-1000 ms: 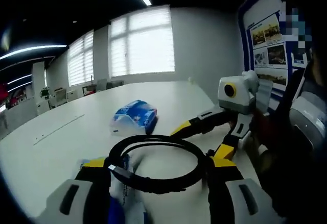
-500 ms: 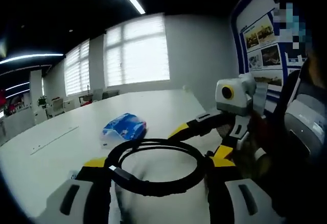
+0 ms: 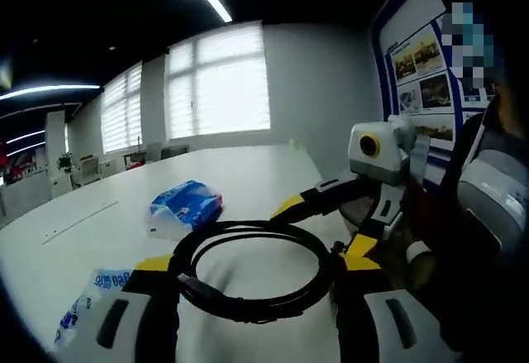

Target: Arrange the tabletop items into an orderly group along one side of the table until the central work area is clear of visible clutter.

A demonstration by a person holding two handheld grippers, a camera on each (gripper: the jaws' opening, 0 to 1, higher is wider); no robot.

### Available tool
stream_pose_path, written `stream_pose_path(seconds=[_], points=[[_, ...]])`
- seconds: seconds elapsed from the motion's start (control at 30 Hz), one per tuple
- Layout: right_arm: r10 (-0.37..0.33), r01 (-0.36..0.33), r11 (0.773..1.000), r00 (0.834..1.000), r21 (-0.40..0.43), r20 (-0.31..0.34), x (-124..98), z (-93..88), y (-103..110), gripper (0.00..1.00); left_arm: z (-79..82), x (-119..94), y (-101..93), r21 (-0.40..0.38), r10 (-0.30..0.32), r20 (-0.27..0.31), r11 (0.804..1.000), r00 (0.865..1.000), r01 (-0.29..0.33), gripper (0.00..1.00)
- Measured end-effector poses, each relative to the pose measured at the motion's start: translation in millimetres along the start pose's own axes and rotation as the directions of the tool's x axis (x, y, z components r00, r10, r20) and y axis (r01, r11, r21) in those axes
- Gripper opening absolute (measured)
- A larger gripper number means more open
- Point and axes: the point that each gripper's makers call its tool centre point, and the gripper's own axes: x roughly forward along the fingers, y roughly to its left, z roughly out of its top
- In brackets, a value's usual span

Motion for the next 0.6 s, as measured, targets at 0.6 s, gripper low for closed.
stream_pose_path(seconds=[0.6], points=[[0.022,-0.022,1.0,0.997,0.0,-0.077,9,-26.6,-3,0.58,-21.4,16,-6.7,-0.027,-0.045,-0.052,0.999,0.998,0.044,0.67]])
